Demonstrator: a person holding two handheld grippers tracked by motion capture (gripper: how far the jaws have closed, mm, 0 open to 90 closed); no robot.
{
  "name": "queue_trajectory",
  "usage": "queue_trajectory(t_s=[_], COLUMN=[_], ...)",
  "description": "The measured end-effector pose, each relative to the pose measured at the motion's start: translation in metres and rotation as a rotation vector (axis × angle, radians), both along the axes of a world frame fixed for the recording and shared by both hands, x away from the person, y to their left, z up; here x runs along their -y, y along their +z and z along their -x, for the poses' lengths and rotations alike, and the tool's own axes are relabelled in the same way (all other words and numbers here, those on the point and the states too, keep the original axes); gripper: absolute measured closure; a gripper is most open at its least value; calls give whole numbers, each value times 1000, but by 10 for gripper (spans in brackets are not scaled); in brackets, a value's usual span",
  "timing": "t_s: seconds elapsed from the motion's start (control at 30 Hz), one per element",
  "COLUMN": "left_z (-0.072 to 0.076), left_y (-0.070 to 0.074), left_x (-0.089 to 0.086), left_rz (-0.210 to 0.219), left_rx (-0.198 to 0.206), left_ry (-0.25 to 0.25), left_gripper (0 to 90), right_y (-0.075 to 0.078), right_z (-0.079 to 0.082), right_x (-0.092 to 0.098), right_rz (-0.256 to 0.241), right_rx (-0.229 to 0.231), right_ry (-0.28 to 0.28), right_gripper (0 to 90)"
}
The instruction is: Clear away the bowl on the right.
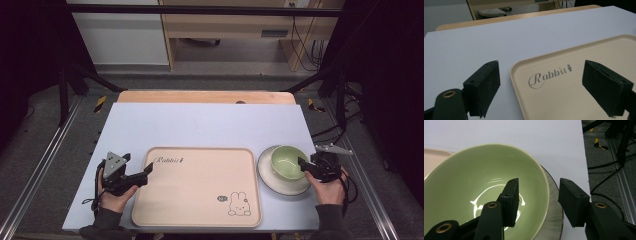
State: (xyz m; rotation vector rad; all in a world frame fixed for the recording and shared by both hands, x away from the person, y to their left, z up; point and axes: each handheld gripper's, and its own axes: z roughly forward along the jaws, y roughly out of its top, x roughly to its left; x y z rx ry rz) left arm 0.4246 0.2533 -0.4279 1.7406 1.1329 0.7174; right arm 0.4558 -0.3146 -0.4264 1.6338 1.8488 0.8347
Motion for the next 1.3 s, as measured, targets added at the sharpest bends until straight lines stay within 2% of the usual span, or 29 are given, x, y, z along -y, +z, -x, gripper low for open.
queue_trajectory(t_s=[0.13,0.33,0.43,0.77,1.0,1.13,1.23,1.3], left_z=[0,0,0,-1,-1,-2,-2,-2], left_y=[0,-1,-1,-2,-3,-3,-3,-3], left_x=[0,1,1,2,2,2,2,2], left_rz=[-1,-4,-8,-11,-12,-12,-13,-12], left_rx=[0,-2,-2,-7,-11,-12,-13,-13], left_ry=[0,0,-2,-6,-7,-6,-6,-6], left_gripper=[145,145,144,145,144,145,145,145], right_y=[-3,-5,-7,-12,-16,-15,-14,-15], right_z=[-4,-8,-12,-17,-20,-21,-22,-22], right_x=[0,0,1,3,3,4,5,7], right_rz=[12,-4,-16,-47,-42,-73,-112,-108], right_rx=[-32,-69,-109,-187,-215,-227,-242,-241], right_ry=[6,-4,-11,-14,-12,-15,-39,-30], right_gripper=[537,585,631,735,777,787,800,806])
